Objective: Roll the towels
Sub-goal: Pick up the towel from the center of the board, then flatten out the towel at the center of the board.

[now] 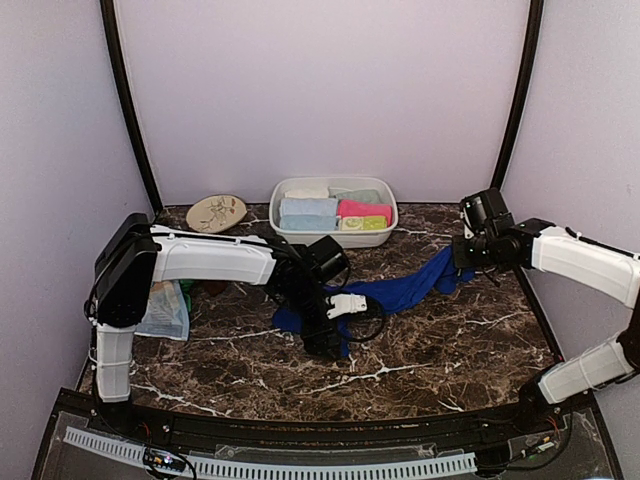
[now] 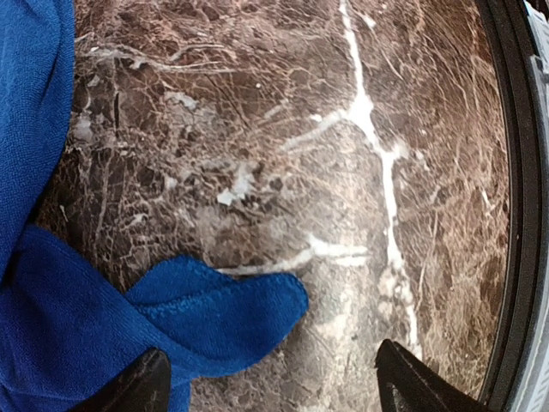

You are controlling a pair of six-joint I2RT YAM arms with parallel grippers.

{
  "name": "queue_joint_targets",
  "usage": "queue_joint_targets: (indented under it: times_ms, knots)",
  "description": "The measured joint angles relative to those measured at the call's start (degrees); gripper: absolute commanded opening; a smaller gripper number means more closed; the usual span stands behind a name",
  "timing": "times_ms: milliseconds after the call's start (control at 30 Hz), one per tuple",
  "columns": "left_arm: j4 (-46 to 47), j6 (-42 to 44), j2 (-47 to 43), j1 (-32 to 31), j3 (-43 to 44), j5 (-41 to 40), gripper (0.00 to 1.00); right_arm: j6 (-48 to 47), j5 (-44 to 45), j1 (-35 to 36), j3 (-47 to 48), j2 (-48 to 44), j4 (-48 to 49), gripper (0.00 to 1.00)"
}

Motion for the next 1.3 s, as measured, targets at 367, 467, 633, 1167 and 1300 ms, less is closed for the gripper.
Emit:
queue_joint_targets:
  times_ms: [367, 467, 633, 1167, 1300]
  knots:
    - [6.3, -11.8, 3.0, -0.1, -0.4, -7.4, 0.39, -0.3, 0.3, 0.0, 0.0, -3.3, -1.2, 0.00]
    - [7.3, -12.5, 3.0, -0.1, -1.7, -10.1, 0.15, -0.7, 0.3, 0.0, 0.0, -3.6, -1.6, 0.00]
    - [9.8, -11.6, 1.2, 0.0, -4.8, -14.0, 0.00, -1.7, 1.2, 0.0, 1.7, -3.6, -2.3, 0.00]
    - [4.8, 8.6, -33.2, 15.1, -14.5, -24.1, 0.00, -4.7, 4.6, 0.0, 13.7, -4.5, -9.6, 0.00]
    - [4.6, 13.6, -39.8, 15.2, -19.1, -25.6, 0.00, -5.1, 4.4, 0.0, 18.1, -4.5, -11.4, 0.00]
